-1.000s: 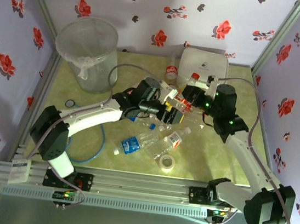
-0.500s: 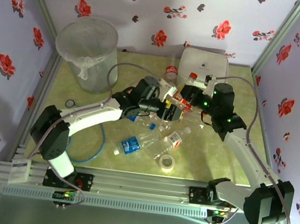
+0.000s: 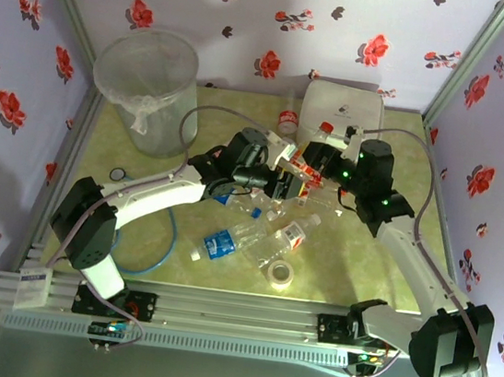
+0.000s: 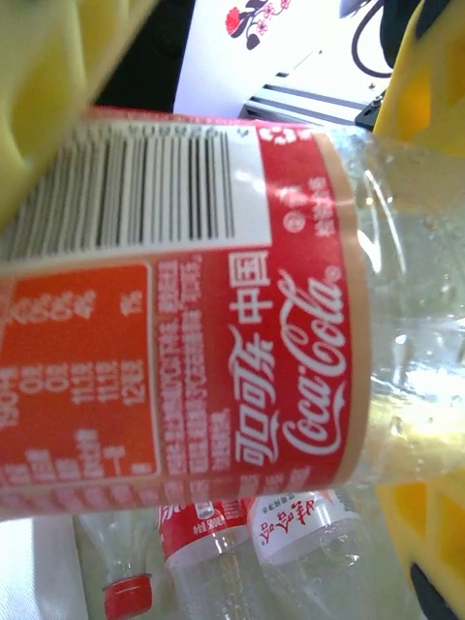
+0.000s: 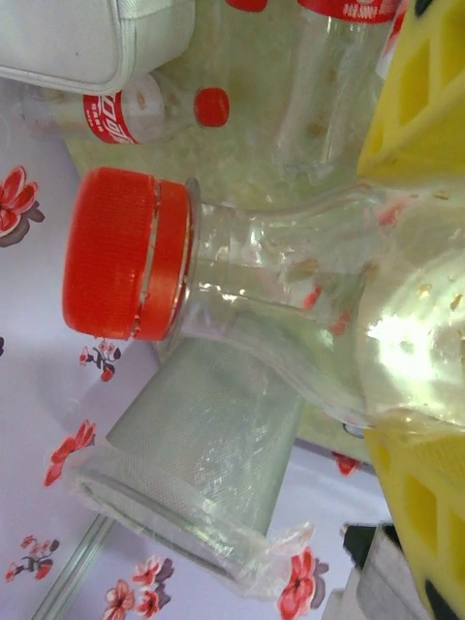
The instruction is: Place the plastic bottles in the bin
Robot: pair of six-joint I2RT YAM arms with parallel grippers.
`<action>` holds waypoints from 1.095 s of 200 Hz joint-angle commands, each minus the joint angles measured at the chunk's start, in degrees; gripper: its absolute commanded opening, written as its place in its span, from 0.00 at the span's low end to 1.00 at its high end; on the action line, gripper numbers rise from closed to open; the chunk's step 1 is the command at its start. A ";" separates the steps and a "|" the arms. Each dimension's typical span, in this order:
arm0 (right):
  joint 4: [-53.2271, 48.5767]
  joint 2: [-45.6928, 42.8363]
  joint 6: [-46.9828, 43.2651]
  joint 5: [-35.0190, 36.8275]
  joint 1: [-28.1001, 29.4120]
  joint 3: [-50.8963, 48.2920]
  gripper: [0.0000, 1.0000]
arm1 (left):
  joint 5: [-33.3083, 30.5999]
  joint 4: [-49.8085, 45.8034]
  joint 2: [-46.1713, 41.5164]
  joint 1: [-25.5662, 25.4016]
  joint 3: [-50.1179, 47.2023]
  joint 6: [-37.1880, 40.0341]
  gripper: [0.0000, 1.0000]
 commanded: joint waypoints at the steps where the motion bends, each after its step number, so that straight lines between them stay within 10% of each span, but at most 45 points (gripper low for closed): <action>1: -9.37 -1.18 -5.27 4.23 0.51 3.44 0.79 | -2.24 0.85 -2.13 2.33 1.21 -0.06 0.51; 16: -16.55 -3.16 -9.38 10.93 0.36 4.68 0.99 | -3.93 -5.08 -2.76 4.15 4.29 3.59 0.50; 143: -30.80 -4.81 -10.45 22.30 -0.76 4.61 0.99 | -23.06 -37.51 -3.75 30.77 41.18 19.94 0.20; 170: -33.82 -3.52 -10.69 22.38 -0.80 5.22 0.99 | -23.61 -42.69 2.08 39.56 47.85 18.81 0.00; 219: -40.05 -2.06 -12.31 24.24 -0.80 6.53 0.99 | -23.96 -55.96 19.43 45.70 64.93 23.36 0.00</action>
